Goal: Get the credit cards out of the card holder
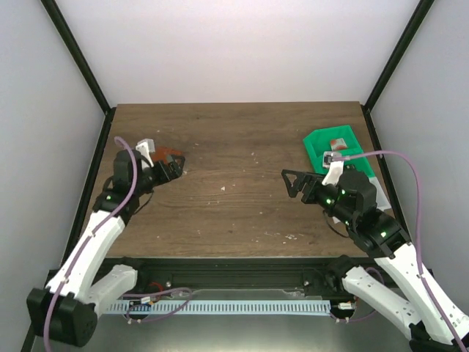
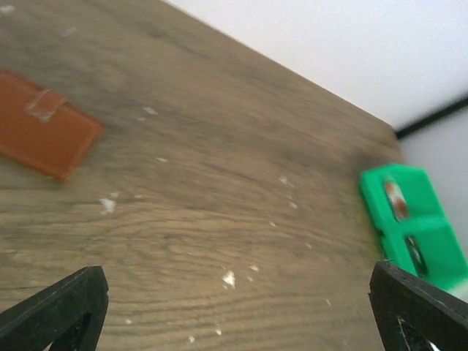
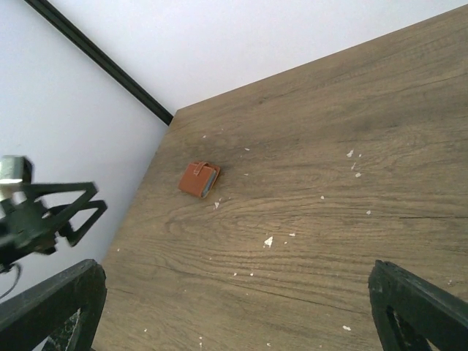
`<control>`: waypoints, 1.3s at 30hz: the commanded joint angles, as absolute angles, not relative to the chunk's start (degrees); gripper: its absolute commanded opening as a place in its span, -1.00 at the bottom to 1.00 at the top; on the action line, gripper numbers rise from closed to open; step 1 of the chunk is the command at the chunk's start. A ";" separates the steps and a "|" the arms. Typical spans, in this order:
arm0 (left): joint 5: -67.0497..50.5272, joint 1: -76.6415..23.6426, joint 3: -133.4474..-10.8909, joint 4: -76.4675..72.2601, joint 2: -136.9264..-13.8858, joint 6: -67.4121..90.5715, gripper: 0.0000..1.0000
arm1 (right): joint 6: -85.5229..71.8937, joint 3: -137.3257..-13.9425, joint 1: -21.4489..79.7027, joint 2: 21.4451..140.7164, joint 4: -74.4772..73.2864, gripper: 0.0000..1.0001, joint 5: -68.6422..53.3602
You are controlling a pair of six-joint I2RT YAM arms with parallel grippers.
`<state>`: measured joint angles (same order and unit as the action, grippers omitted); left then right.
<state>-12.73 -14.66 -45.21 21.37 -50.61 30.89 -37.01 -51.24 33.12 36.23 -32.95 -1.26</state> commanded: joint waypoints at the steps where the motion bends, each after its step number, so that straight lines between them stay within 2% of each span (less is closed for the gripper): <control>1: -12.80 -6.28 -46.97 17.27 -59.47 38.11 0.96 | -37.23 -50.90 32.75 35.10 -31.60 0.99 -2.54; 4: -15.44 -0.39 -50.24 15.18 -67.48 41.73 0.90 | -37.22 -51.25 32.70 34.90 -31.23 0.99 -2.64; 13: -3.86 1.86 -53.05 6.96 -86.19 46.18 0.69 | -37.16 -51.23 32.79 31.80 -29.06 0.99 -6.00; 22: -0.94 2.73 -64.38 7.01 -103.83 41.90 0.78 | -32.62 -52.62 32.69 30.56 -30.43 0.99 -10.23; 27: -5.88 2.73 -67.11 2.18 -109.00 38.66 0.60 | -31.48 -52.23 32.80 30.08 -30.98 0.99 -12.56; 33: -13.44 2.66 -72.01 6.69 -115.10 34.89 0.38 | -30.98 -51.83 32.70 29.66 -30.88 0.99 -11.63; 39: -18.73 0.88 -72.00 7.23 -117.29 32.61 0.31 | -29.64 -51.23 32.80 30.30 -30.10 0.99 -11.84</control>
<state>-12.67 2.48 -71.26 5.10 -114.80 35.53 -31.57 -50.89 33.10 30.26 -30.76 -11.03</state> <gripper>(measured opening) 0.663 0.995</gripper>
